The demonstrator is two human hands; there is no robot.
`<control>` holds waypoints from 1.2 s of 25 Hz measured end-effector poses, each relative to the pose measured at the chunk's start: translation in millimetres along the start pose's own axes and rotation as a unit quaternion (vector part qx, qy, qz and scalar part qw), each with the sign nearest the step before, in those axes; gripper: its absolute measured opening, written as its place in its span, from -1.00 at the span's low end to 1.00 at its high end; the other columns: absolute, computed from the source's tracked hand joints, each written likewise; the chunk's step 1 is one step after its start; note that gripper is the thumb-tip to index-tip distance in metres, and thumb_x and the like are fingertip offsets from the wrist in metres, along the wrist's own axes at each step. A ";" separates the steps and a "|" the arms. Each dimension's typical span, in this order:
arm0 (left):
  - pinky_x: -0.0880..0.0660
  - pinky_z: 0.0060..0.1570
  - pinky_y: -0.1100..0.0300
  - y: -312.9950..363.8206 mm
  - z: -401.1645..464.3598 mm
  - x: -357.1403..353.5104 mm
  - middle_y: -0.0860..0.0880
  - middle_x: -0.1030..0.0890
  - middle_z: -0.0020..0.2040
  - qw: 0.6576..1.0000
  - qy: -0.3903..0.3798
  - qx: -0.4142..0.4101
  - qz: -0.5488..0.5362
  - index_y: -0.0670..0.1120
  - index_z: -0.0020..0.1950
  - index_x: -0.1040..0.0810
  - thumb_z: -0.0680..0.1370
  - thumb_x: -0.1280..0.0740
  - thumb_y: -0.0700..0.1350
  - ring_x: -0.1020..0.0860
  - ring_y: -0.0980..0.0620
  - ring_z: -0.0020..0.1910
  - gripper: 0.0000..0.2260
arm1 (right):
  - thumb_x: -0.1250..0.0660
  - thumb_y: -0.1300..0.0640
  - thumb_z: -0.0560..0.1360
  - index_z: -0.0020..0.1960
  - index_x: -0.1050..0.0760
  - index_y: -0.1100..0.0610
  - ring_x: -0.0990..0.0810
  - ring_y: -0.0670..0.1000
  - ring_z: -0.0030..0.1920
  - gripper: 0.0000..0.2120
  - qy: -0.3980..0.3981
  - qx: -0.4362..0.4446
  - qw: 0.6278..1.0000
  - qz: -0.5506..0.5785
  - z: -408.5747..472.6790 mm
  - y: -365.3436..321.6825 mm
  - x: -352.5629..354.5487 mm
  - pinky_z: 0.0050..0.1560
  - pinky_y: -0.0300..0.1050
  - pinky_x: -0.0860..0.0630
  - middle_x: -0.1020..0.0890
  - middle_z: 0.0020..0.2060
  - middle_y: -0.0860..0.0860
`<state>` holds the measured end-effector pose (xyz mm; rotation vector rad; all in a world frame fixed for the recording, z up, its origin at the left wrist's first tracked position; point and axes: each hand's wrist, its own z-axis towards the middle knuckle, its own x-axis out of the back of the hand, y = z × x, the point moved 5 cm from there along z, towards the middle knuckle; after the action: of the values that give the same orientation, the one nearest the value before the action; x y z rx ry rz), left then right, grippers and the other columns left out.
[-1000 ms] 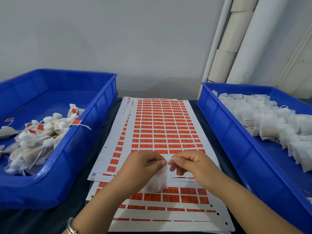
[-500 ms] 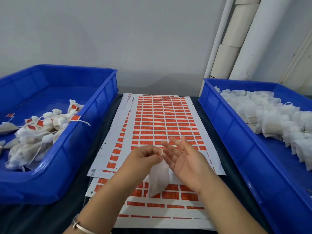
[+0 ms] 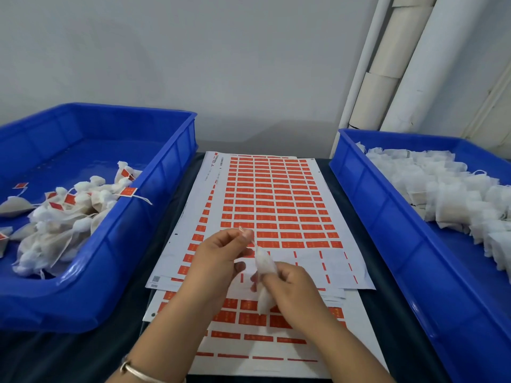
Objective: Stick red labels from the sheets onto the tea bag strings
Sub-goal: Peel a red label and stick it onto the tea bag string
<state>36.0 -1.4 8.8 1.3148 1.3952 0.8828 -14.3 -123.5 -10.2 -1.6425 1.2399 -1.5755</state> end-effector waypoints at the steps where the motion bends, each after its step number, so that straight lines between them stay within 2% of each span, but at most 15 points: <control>1: -0.54 -0.13 0.18 1.2 2.6 3.9 0.01 -0.68 -0.20 1.000 0.014 0.003 -0.015 -0.04 -0.13 -0.66 0.47 -0.37 -0.01 -0.64 0.02 -0.15 -0.87 | -0.19 0.06 0.58 -0.36 -0.59 -0.07 -0.60 -0.14 -0.21 -0.63 -0.019 -0.016 0.998 0.057 -0.2 1.6 2.9 -0.22 -0.42 -0.51 -0.62 -0.34 -0.21; 3: -0.56 -0.16 0.18 -0.7 6.8 10.0 0.00 -0.68 -0.22 0.998 0.041 0.020 -0.050 -0.05 -0.12 -0.66 0.47 -0.37 -0.03 -0.64 0.00 -0.15 -0.88 | -0.18 0.18 0.55 -0.38 -0.60 -0.03 -0.61 -0.03 -0.16 -0.61 -0.078 -0.047 0.974 0.206 -1.4 0.3 5.3 0.01 -0.15 -0.56 -0.65 -0.33 -0.08; 4: -0.56 -0.14 0.17 -3.2 7.5 11.8 0.00 -0.69 -0.22 0.997 0.050 0.028 -0.054 -0.06 -0.11 -0.65 0.47 -0.37 -0.04 -0.64 0.00 -0.13 -0.88 | -0.18 0.21 0.52 -0.31 -0.61 0.00 -0.59 -0.01 -0.18 -0.68 -0.107 -0.051 0.946 0.302 -2.6 -1.9 5.6 0.03 -0.07 -0.56 -0.63 -0.33 0.00; 6: -0.56 -0.13 0.17 -9.5 7.1 12.3 0.03 -0.68 -0.24 0.996 0.059 0.037 -0.047 -0.06 -0.10 -0.64 0.48 -0.36 -0.04 -0.64 0.01 -0.11 -0.88 | -0.19 0.27 0.50 0.00 -0.53 0.19 -0.57 0.00 -0.26 -0.83 -0.140 -0.080 0.858 0.487 -3.7 -5.3 5.2 -0.04 -0.04 -0.59 -0.58 -0.31 0.10; 7: -0.55 -0.13 0.18 -12.1 6.4 12.2 0.04 -0.68 -0.26 0.996 0.063 0.039 -0.044 -0.06 -0.10 -0.63 0.48 -0.36 -0.04 -0.64 0.01 -0.11 -0.88 | -0.19 0.30 0.50 0.12 -0.44 0.26 -0.57 0.00 -0.30 -0.79 -0.146 -0.097 0.823 0.540 -4.0 -6.0 5.0 -0.08 -0.04 -0.60 -0.57 -0.31 0.14; 8: -0.55 -0.13 0.18 -14.0 6.0 12.3 0.05 -0.68 -0.27 0.996 0.066 0.041 -0.043 -0.06 -0.10 -0.62 0.48 -0.36 -0.03 -0.64 0.01 -0.11 -0.88 | -0.18 0.31 0.50 0.17 -0.38 0.26 -0.58 -0.01 -0.32 -0.76 -0.146 -0.104 0.807 0.563 -3.7 -6.7 4.3 -0.11 -0.03 -0.60 -0.57 -0.31 0.15; 13: -0.55 -0.11 0.18 -12.2 7.3 12.3 0.05 -0.68 -0.26 0.996 0.062 0.042 -0.045 -0.06 -0.10 -0.62 0.49 -0.35 -0.03 -0.64 0.02 -0.11 -0.88 | -0.19 0.28 0.50 0.16 -0.35 0.23 -0.58 -0.01 -0.35 -0.76 -0.143 -0.095 0.812 0.558 -4.1 -10.1 7.8 -0.17 -0.06 -0.62 -0.56 -0.33 0.14; 17: -0.55 -0.16 0.19 -11.5 5.2 12.9 0.04 -0.68 -0.26 0.996 0.066 0.041 -0.050 -0.05 -0.11 -0.63 0.50 -0.35 -0.05 -0.64 0.02 -0.13 -0.89 | -0.30 0.22 0.33 0.04 -0.42 0.21 -0.56 0.00 -0.35 -0.72 -0.146 -0.091 0.801 0.573 -1.9 -8.5 10.2 -0.20 -0.05 -0.60 -0.55 -0.33 0.11; 20: -0.55 -0.20 0.22 -13.8 1.0 11.2 0.09 -0.67 -0.28 0.998 0.054 0.020 0.015 -0.02 -0.16 -0.63 0.48 -0.37 -0.03 -0.65 0.05 -0.15 -0.91 | -0.31 0.18 0.34 -0.03 -0.52 0.17 -0.56 -0.02 -0.34 -0.80 -0.134 -0.081 0.787 0.596 0.3 -8.4 14.6 -0.22 -0.08 -0.58 -0.59 -0.28 0.10; 23: -0.49 -0.30 0.34 -15.3 -7.2 7.3 0.18 -0.63 -0.34 0.987 0.046 -0.026 0.154 0.01 -0.25 -0.62 0.45 -0.42 -0.01 -0.62 0.11 -0.23 -0.89 | -0.42 0.05 0.35 -0.10 -0.69 0.05 -0.60 -0.05 -0.30 -0.83 -0.107 -0.043 0.814 0.569 2.3 -8.4 25.5 -0.11 -0.10 -0.58 -0.68 -0.06 0.06; 25: -0.41 -0.38 0.48 -11.5 -14.7 0.3 0.27 -0.60 -0.31 0.964 0.015 -0.095 0.248 0.07 -0.30 -0.59 0.45 -0.43 0.00 -0.58 0.23 -0.24 -0.87 | -0.44 0.03 0.36 -0.01 -0.67 -0.06 -0.64 -0.08 -0.20 -0.80 -0.093 -0.020 0.870 0.484 1.8 -7.6 29.3 -0.01 -0.14 -0.57 -0.68 0.00 -0.05; 27: -0.41 -0.32 0.51 -5.3 -23.6 -9.9 0.37 -0.55 -0.23 0.929 -0.025 -0.176 0.323 0.21 -0.31 -0.55 0.45 -0.42 0.02 -0.51 0.35 -0.13 -0.84 | -0.38 0.08 0.47 -0.02 -0.65 -0.17 -0.63 -0.10 -0.04 -0.83 -0.051 -0.004 0.946 0.321 1.9 -5.4 28.7 0.04 -0.19 -0.55 -0.67 0.00 -0.16; 28: -0.42 -0.22 0.50 -2.3 -27.6 -15.0 0.43 -0.50 -0.15 0.908 -0.038 -0.217 0.357 0.28 -0.31 -0.51 0.45 -0.41 0.04 -0.47 0.38 -0.06 -0.82 | -0.36 0.07 0.50 -0.07 -0.64 -0.22 -0.62 -0.12 -0.04 -0.81 -0.020 -0.003 0.970 0.242 1.8 -5.2 29.0 -0.04 -0.26 -0.56 -0.67 -0.06 -0.20; 30: -0.38 0.00 0.44 2.6 -31.7 -22.1 0.50 -0.35 -0.01 0.874 -0.046 -0.280 0.395 0.36 -0.29 -0.45 0.45 -0.40 0.05 -0.35 0.41 0.09 -0.77 | -0.33 0.03 0.51 -0.20 -0.59 -0.30 -0.62 -0.24 -0.17 -0.77 0.014 0.000 0.990 0.142 0.3 -7.7 31.4 -0.34 -0.45 -0.49 -0.64 -0.25 -0.25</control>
<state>4.5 -19.1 23.0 1.4237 0.4032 1.5936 -15.5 -147.9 11.0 -1.3775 1.4173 -1.4249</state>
